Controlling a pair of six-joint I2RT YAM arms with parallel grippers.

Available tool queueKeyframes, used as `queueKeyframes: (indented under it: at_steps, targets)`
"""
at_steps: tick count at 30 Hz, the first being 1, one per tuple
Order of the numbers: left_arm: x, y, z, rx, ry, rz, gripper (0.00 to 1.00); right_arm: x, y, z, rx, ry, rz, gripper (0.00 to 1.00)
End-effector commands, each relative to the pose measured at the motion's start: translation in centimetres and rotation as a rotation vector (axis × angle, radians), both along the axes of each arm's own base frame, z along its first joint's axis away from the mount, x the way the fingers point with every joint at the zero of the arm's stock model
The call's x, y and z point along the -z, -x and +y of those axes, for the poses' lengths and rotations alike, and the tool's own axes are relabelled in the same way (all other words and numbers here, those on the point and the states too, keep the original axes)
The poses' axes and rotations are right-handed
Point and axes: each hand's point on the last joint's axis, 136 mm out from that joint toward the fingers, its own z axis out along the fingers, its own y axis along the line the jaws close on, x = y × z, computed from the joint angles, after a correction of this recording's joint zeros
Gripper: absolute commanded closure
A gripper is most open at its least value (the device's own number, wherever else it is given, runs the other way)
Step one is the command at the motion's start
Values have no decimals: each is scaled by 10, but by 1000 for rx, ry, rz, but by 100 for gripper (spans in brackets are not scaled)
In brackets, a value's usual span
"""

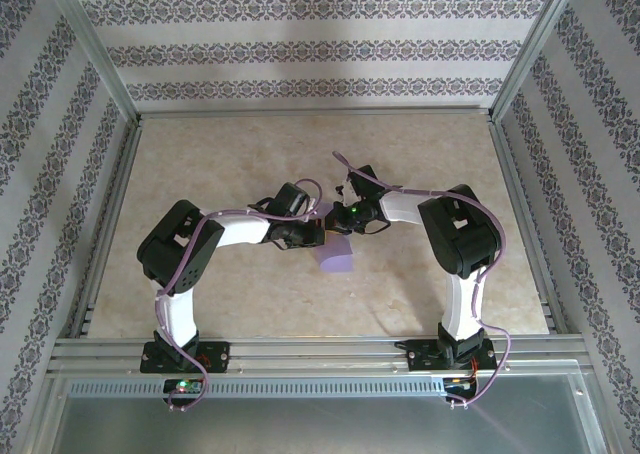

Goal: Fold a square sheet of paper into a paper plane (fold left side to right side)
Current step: Hold the square sheet of paper at the center of the table, then first fold the square sheet of paper in half at the center of the table.

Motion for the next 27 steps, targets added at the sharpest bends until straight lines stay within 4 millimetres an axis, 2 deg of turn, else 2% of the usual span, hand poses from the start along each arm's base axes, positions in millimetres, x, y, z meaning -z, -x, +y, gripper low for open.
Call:
queueKeyframes:
  at_steps: [1,14,27]
  targets:
    - [26,38,22,17,-117,96,100,28,7,-23,45,103,62,100]
    - [35,92,36,27,-136,169,100,33,6,-29,51,114,66,100]
    - [36,128,46,33,-145,214,100,33,5,-25,36,98,66,100]
